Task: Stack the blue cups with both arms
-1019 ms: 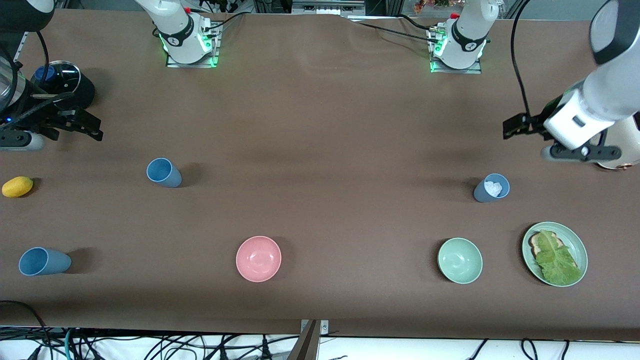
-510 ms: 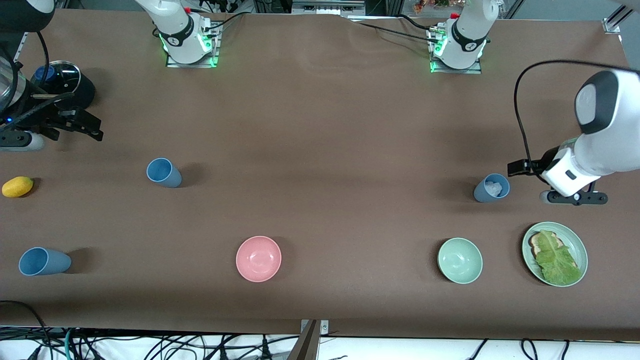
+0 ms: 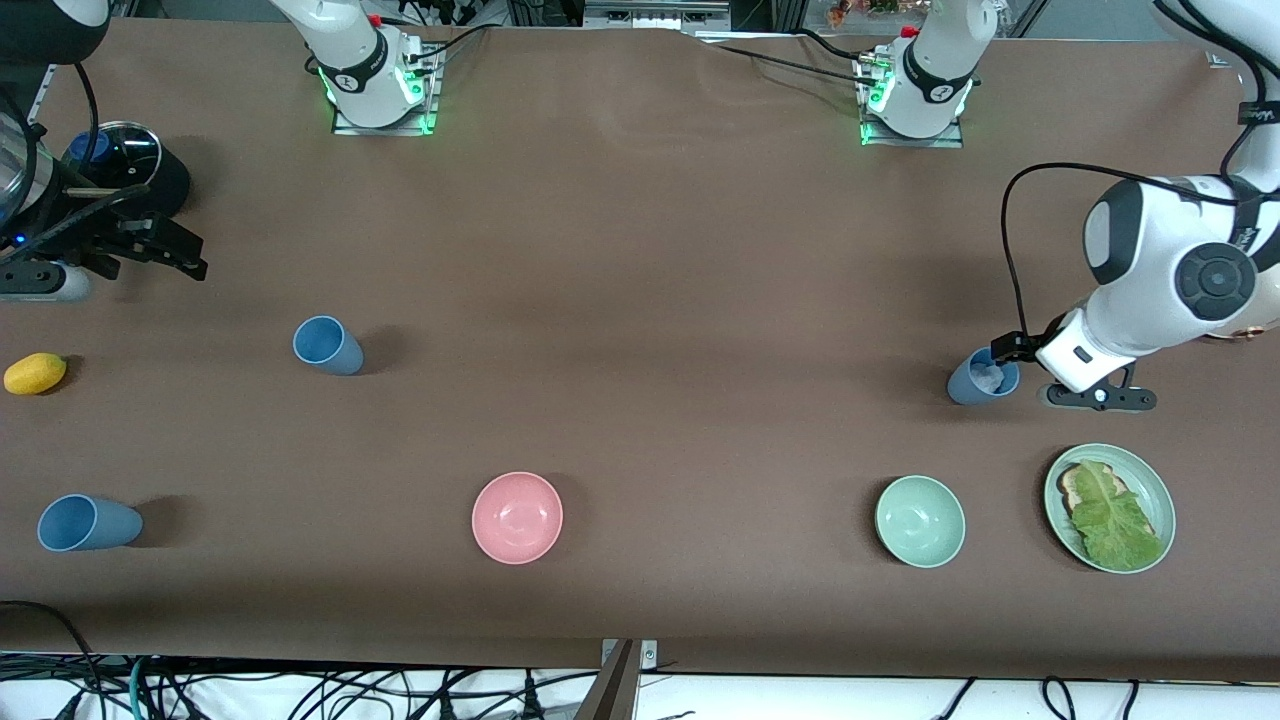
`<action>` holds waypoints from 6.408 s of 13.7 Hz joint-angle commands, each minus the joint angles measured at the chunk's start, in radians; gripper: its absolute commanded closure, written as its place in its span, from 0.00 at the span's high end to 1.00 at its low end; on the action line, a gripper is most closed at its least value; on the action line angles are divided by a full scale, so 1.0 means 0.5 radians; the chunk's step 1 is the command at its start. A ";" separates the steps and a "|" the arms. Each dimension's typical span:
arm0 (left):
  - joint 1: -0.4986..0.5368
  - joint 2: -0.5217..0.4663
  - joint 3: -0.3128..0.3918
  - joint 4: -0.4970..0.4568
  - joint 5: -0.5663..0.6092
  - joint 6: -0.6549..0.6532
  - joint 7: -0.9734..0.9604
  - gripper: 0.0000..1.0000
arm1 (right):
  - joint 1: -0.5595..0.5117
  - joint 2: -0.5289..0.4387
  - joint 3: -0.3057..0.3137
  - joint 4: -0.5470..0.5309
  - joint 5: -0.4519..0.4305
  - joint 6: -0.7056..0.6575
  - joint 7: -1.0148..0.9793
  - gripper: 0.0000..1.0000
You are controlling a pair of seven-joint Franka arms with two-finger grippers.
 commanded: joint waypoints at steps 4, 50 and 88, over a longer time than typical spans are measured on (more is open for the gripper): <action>0.072 0.132 -0.018 -0.120 0.044 0.265 0.034 0.55 | -0.017 0.048 0.014 0.014 -0.028 -0.026 -0.006 1.00; -0.079 -0.211 -0.601 1.012 -0.226 -1.428 -0.604 1.00 | 0.074 0.536 0.471 -0.379 -0.065 0.560 1.033 0.00; -0.336 -0.393 0.037 0.926 -0.352 -1.404 0.117 1.00 | 1.379 1.603 0.458 0.910 0.000 1.308 3.072 0.00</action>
